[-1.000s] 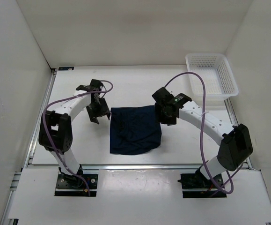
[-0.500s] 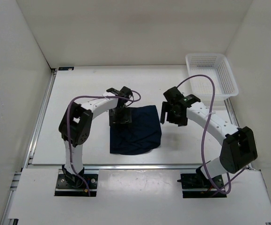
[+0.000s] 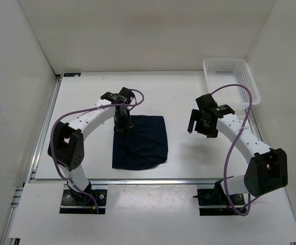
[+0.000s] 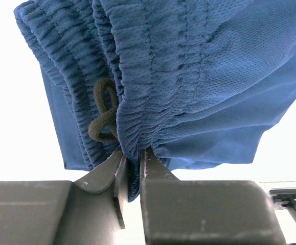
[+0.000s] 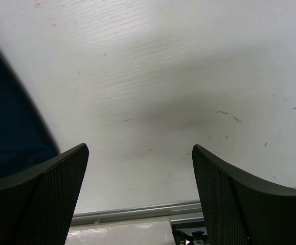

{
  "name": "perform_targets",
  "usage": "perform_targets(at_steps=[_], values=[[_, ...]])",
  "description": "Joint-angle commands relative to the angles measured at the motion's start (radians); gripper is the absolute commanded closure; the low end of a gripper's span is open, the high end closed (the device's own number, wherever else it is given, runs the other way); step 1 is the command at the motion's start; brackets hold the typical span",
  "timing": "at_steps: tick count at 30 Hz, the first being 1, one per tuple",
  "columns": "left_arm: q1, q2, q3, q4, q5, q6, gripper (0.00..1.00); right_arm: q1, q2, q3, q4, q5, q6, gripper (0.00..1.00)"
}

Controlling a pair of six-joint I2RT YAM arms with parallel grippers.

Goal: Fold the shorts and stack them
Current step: Fold the shorts

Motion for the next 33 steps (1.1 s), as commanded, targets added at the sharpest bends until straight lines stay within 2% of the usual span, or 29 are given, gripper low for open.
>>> perform_targets(at_steps=[1, 3, 4, 5, 8, 9, 11, 15, 19, 21, 22, 23, 24, 26, 28, 30, 33], values=[[0.031, -0.090, -0.050, -0.026, -0.029, -0.028, 0.89, -0.017, -0.035, -0.022, 0.014, -0.022, -0.036, 0.14], [0.061, -0.102, -0.105, -0.003, -0.040, -0.028, 0.89, -0.017, -0.035, -0.035, 0.024, -0.036, -0.036, 0.14], [0.074, -0.102, -0.124, 0.007, -0.040, -0.037, 0.84, -0.017, -0.035, -0.035, 0.024, -0.036, -0.036, 0.14], [0.095, -0.102, -0.141, 0.018, -0.049, -0.037, 0.66, -0.017, -0.035, -0.035, 0.036, -0.048, -0.036, 0.14], [0.117, -0.078, -0.167, 0.027, -0.021, -0.020, 0.58, -0.017, -0.035, -0.047, 0.047, -0.092, -0.045, 0.14], [0.117, -0.078, -0.167, 0.027, -0.021, -0.010, 0.46, -0.017, -0.035, -0.047, 0.047, -0.109, -0.045, 0.14], [0.127, -0.123, -0.158, 0.006, -0.035, -0.009, 0.44, -0.002, -0.035, -0.047, 0.077, -0.167, -0.057, 0.14], [0.182, -0.174, -0.128, -0.037, -0.046, 0.024, 0.43, 0.137, -0.026, -0.036, 0.140, -0.209, -0.057, 0.17], [0.248, -0.223, -0.138, -0.060, -0.066, 0.033, 0.43, 0.236, 0.063, 0.017, 0.166, -0.208, -0.024, 0.29], [0.296, -0.255, -0.159, -0.048, -0.066, 0.033, 0.32, 0.285, 0.097, 0.031, 0.221, -0.243, -0.024, 0.30], [0.310, -0.266, -0.188, -0.039, -0.055, 0.033, 0.25, 0.302, 0.145, 0.045, 0.238, -0.255, -0.024, 0.29], [0.324, -0.275, -0.206, -0.002, -0.029, 0.043, 0.17, 0.332, 0.178, 0.077, 0.248, -0.255, -0.024, 0.23], [0.351, -0.286, -0.231, 0.024, -0.011, 0.043, 0.11, 0.343, 0.215, 0.100, 0.248, -0.266, -0.024, 0.23], [0.380, -0.295, -0.314, 0.110, 0.049, 0.043, 0.09, 0.361, 0.308, 0.152, 0.248, -0.266, -0.024, 0.23], [0.429, -0.266, -0.392, 0.156, 0.086, 0.043, 0.15, 0.371, 0.383, 0.175, 0.258, -0.266, -0.024, 0.23], [0.442, -0.245, -0.423, 0.184, 0.141, 0.052, 0.18, 0.371, 0.431, 0.206, 0.258, -0.252, -0.024, 0.24], [0.453, -0.255, -0.435, 0.195, 0.141, 0.061, 0.19, 0.371, 0.497, 0.218, 0.258, -0.243, -0.034, 0.24]])
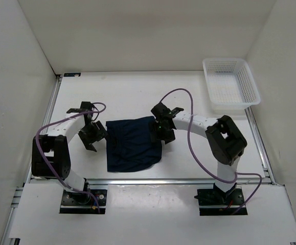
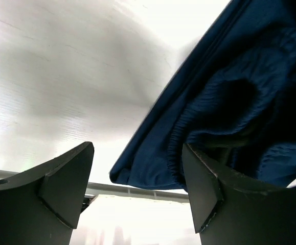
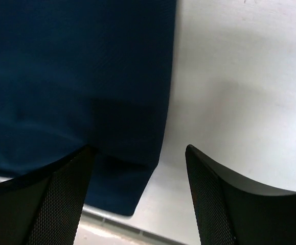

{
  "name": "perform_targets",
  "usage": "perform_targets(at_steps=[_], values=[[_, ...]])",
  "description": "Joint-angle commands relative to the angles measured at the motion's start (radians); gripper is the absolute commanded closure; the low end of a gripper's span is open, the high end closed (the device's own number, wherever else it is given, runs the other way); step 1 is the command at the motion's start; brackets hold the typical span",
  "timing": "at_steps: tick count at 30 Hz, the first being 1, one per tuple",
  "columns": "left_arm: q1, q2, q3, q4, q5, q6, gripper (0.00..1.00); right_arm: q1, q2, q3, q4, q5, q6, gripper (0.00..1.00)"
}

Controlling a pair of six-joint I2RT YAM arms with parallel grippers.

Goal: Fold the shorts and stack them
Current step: Fold the shorts

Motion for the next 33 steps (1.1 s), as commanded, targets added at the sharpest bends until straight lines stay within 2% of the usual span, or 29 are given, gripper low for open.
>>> perform_targets(at_steps=[1, 2, 3, 5, 6, 9, 10, 11, 20, 21, 22, 23, 25, 33], values=[[0.005, -0.049, 0.003, 0.068, 0.062, 0.018, 0.19, -0.002, 0.049, 0.042, 0.020, 0.005, -0.007, 0.24], [0.016, -0.050, 0.003, 0.068, 0.062, 0.027, 0.19, -0.002, 0.049, 0.042, 0.034, -0.005, -0.007, 0.24], [0.016, -0.063, 0.003, 0.068, 0.062, 0.027, 0.19, -0.002, 0.063, 0.042, 0.043, -0.014, -0.007, 0.30], [0.025, -0.063, 0.013, 0.068, 0.062, 0.036, 0.19, -0.002, 0.072, 0.031, 0.057, -0.025, -0.007, 0.48], [0.034, -0.063, 0.013, 0.068, 0.073, 0.036, 0.19, -0.002, 0.072, 0.031, 0.057, -0.025, 0.002, 0.66], [0.034, -0.063, 0.013, 0.068, 0.073, 0.047, 0.19, -0.011, 0.040, -0.011, 0.079, -0.010, 0.030, 0.92], [0.034, -0.063, 0.013, 0.059, 0.073, 0.047, 0.19, -0.012, 0.030, -0.024, 0.079, 0.004, 0.042, 0.96], [0.034, -0.063, 0.013, 0.059, 0.073, 0.056, 0.19, -0.022, 0.002, -0.038, 0.079, 0.033, 0.051, 1.00], [0.034, -0.030, 0.071, 0.059, 0.091, 0.056, 0.19, -0.163, -0.142, -0.263, 0.079, 0.137, 0.111, 1.00], [0.034, -0.030, 0.083, 0.059, 0.091, 0.056, 0.19, -0.163, -0.156, -0.263, 0.079, 0.137, 0.111, 0.94], [0.034, -0.030, 0.083, 0.059, 0.103, 0.065, 0.19, -0.163, -0.186, -0.275, 0.079, 0.154, 0.111, 0.68], [0.034, -0.030, 0.097, 0.059, 0.103, 0.066, 0.18, -0.163, -0.205, -0.275, 0.054, 0.154, 0.111, 0.50], [0.025, -0.030, 0.121, 0.036, 0.103, 0.066, 0.17, -0.163, -0.286, -0.275, 0.019, 0.235, 0.128, 0.01], [0.016, -0.218, 0.281, -0.045, 0.005, 0.139, 0.10, -0.271, -0.652, -0.216, -0.180, 0.585, 0.140, 0.01]])
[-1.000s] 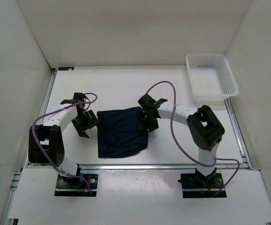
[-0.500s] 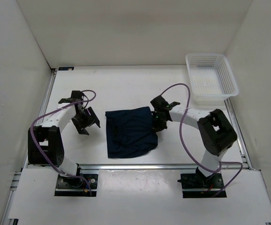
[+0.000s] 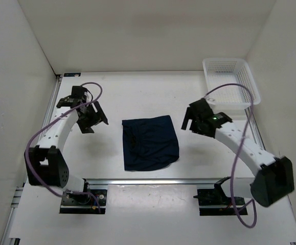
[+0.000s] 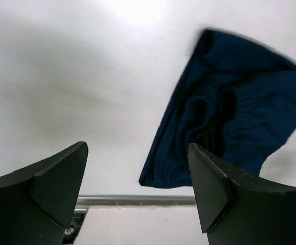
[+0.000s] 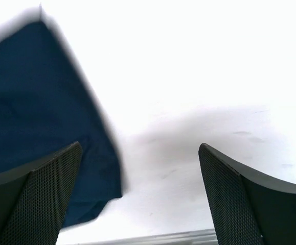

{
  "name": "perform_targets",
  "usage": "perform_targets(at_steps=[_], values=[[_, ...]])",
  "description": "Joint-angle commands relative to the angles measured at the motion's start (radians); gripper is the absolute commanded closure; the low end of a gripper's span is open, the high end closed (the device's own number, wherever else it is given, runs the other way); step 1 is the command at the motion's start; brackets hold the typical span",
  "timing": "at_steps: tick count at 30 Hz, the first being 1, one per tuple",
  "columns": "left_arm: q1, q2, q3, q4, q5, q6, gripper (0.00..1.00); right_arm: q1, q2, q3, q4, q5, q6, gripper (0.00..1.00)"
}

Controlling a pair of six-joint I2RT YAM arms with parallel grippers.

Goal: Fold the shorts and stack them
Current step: Fold the shorts

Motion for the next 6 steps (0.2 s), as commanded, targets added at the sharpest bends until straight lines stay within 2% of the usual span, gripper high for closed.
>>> perform_targets(at_steps=[1, 6], values=[[-0.007, -0.166, 0.117, -0.034, -0.085, 0.045, 0.10, -0.074, -0.147, 0.057, -0.108, 0.227, 0.000, 0.01], [-0.007, -0.310, 0.209, -0.071, -0.174, 0.045, 0.09, -0.142, -0.285, 0.066, -0.169, 0.357, 0.000, 0.01]])
